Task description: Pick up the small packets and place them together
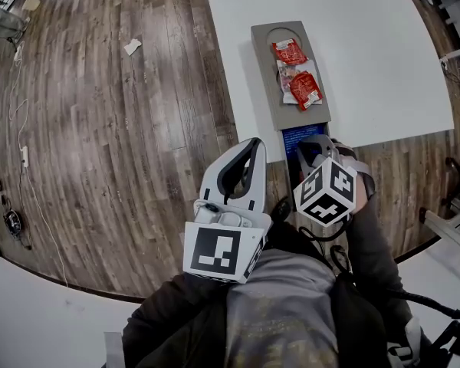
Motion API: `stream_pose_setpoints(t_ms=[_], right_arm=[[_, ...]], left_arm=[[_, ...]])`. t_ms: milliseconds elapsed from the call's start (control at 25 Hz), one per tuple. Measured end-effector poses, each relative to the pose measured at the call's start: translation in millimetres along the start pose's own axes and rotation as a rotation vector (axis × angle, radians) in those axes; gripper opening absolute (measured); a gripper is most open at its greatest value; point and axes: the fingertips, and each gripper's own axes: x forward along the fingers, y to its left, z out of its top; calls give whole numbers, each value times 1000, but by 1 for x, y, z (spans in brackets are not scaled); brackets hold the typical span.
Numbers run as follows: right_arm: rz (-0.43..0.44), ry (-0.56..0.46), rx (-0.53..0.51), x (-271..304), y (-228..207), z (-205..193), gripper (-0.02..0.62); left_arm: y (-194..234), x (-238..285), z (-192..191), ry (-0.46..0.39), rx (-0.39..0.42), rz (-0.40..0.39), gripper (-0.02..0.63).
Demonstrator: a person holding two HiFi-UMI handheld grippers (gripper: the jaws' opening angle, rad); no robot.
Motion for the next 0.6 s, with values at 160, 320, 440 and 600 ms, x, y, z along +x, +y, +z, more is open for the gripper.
stream_pose_setpoints(t_ms=[160, 320, 440, 600], right_arm=[[28, -14, -28, -19, 6, -7, 3], [27, -27, -37, -36, 12, -19, 3], [20, -22, -32, -42, 19, -29, 3], [20, -21, -35, -49, 33, -38, 3]], left_arm=[[-6, 0, 4, -18, 9, -7, 1], [-21, -2, 2, -23, 11, -27, 1], [-36, -5, 0, -27, 16, -49, 0], [-51, -12, -3, -26, 21, -67, 0]])
